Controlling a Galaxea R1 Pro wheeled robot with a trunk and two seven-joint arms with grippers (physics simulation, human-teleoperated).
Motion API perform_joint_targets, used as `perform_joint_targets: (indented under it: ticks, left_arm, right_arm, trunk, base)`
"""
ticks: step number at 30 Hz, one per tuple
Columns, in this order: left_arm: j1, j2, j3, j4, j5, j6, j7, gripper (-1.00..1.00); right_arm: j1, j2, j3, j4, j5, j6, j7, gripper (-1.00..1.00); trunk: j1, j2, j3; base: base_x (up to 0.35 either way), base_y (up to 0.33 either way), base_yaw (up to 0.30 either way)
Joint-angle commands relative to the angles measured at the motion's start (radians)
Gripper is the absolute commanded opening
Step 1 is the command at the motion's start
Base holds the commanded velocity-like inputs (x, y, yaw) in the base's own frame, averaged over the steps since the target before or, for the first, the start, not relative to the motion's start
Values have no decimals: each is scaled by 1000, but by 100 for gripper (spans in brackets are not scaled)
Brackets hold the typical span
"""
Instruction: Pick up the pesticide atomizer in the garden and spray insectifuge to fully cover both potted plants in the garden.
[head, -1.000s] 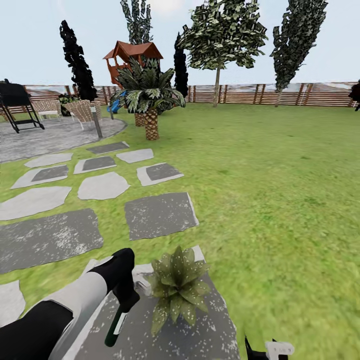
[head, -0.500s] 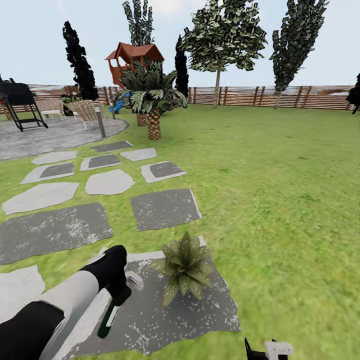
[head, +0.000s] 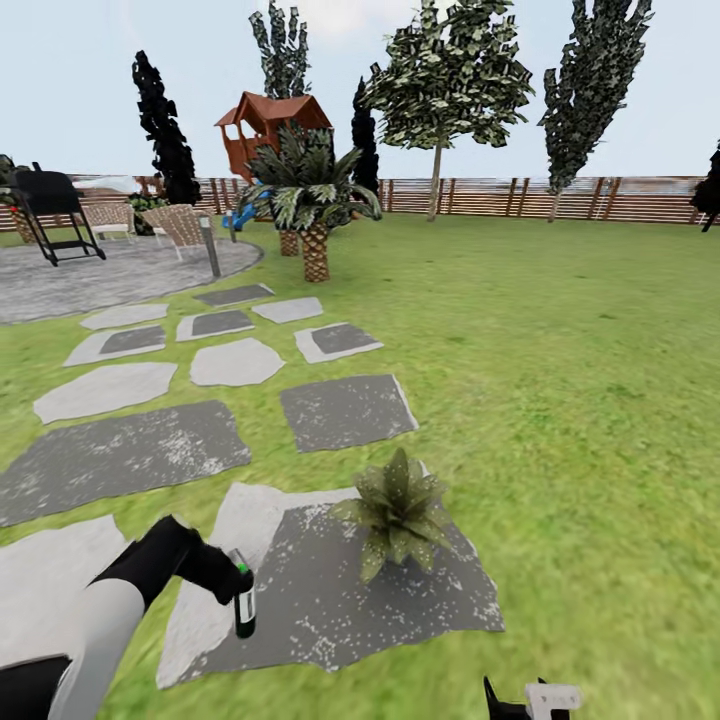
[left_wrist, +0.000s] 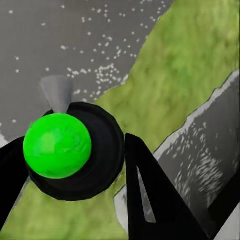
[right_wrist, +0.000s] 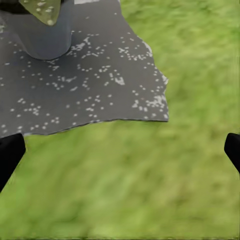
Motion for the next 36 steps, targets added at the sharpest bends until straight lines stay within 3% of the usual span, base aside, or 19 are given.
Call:
perform_joint_targets:
  ticks: [1,4,5,7,10,16,20,26,32,33,35,36]
  left_arm:
    - [19,-1,45,-1,-5,-51,-6,-100]
    - [55,-2,121,2,-6,-160,17,-100]
    - [63,-2,148,5,-6,-183,60,-100]
    - [71,-3,170,11,-5,-200,132,-100]
    - [85,-8,171,17,0,-211,162,-100]
    - [86,-40,204,0,32,-216,186,-100]
    - [86,-63,198,2,57,-218,186,-100]
    - [86,-54,182,4,84,-216,183,-100]
    - [86,-52,148,3,48,-218,181,-100]
    - [86,-53,91,3,11,-217,180,-100]
    - [82,-56,76,2,-8,-215,178,-100]
    - [80,-59,59,4,-22,-214,178,-100]
  right_arm:
    - [-1,0,-9,1,10,-4,3,100]
    - [-1,0,-8,0,12,-4,4,100]
    - [-1,0,-8,-1,11,-4,4,100]
    - [-1,0,-7,-1,12,-4,4,100]
    - [-7,-6,0,-7,19,2,9,100]
    - [28,-40,-43,27,-14,-33,-25,100]
    - [30,-59,-58,29,-15,-48,-47,100]
    - [29,-70,-52,-1,-9,-42,-45,100]
    - [10,-59,-15,-35,27,-23,-41,100]
    - [-7,-57,115,-292,117,32,-40,100]
    - [-42,-41,167,-308,131,115,-4,100]
    - [-69,-28,188,-314,135,156,62,100]
  trunk:
    - [-1,0,-1]
    - [-1,0,-1]
    - [-1,0,-1]
    - [-1,0,-1]
    - [-1,0,-1]
    - [-1,0,-1]
    - [-1,0,-1]
    - [-1,0,-1]
    - [-1,0,-1]
    - [-1,0,-1]
    - [-1,0,-1]
    - [-1,0,-1]
  base:
    - [-158,276,0]
    - [-132,281,0]
    - [-113,282,0]
    - [-120,281,0]
    - [-86,187,0]
    - [0,0,0]
    - [0,0,0]
    - [0,0,0]
    - [0,0,0]
    - [0,0,0]
    - [0,0,0]
    - [0,0,0]
